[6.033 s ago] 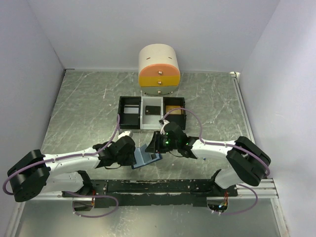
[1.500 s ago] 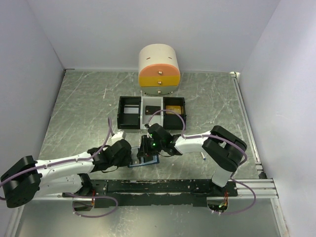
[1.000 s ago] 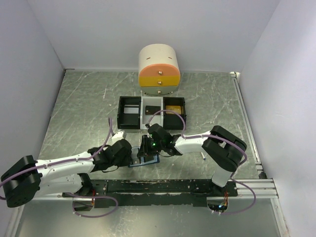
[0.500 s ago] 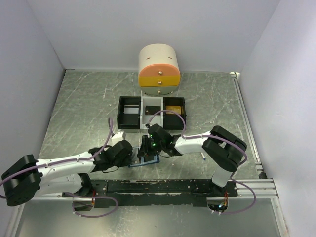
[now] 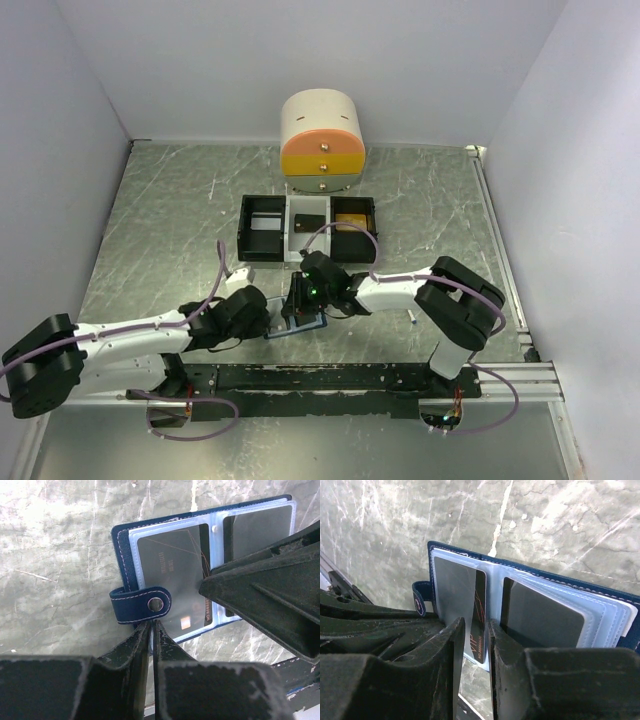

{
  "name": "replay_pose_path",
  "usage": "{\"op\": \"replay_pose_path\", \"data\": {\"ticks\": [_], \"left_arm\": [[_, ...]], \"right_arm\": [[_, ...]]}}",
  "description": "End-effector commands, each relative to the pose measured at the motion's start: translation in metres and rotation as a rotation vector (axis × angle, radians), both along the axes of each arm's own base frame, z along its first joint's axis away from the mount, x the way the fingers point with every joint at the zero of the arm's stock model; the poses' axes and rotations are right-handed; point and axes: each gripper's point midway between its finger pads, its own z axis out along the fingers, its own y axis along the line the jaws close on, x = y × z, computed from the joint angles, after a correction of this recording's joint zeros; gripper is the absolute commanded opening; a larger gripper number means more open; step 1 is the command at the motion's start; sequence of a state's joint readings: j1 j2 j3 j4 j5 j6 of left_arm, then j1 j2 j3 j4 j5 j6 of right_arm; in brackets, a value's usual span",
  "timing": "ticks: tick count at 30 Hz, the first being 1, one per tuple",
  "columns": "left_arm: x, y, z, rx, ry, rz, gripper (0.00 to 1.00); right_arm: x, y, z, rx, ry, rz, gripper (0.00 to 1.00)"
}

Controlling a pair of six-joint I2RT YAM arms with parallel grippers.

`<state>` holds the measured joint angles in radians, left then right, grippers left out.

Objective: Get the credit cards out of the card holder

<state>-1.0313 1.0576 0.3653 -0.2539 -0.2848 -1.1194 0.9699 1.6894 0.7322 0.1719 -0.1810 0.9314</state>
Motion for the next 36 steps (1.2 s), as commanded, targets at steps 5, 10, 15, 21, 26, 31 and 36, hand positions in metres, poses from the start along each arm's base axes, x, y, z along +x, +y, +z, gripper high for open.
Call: {"op": "replay_pose_path", "data": {"ticks": [5,10,15,21,26,31,36], "left_arm": [[-0.009,0.002,-0.015,0.05,0.049,-0.035,0.16],[-0.011,0.003,-0.018,0.059,0.058,-0.037,0.16],[-0.01,0.005,-0.016,0.06,0.056,-0.031,0.16],[-0.011,0.008,-0.017,0.069,0.057,-0.024,0.16],[-0.011,0.008,-0.017,0.067,0.058,-0.021,0.16],[-0.009,0.005,-0.011,0.058,0.049,-0.024,0.18],[-0.005,-0.015,0.019,-0.049,0.003,-0.067,0.31]], "right_arm": [[-0.008,-0.021,-0.024,-0.101,0.02,-0.007,0.22],[-0.013,-0.006,-0.008,0.024,0.023,0.024,0.11],[-0.006,-0.003,0.002,0.033,-0.004,0.024,0.02],[-0.001,-0.006,0.009,0.051,-0.006,0.018,0.0],[0.003,-0.011,0.013,0.062,-0.007,-0.001,0.0],[0.004,-0.016,0.008,0.041,0.004,-0.011,0.0],[0.001,-0.016,0.003,0.041,0.02,-0.013,0.0]]}}
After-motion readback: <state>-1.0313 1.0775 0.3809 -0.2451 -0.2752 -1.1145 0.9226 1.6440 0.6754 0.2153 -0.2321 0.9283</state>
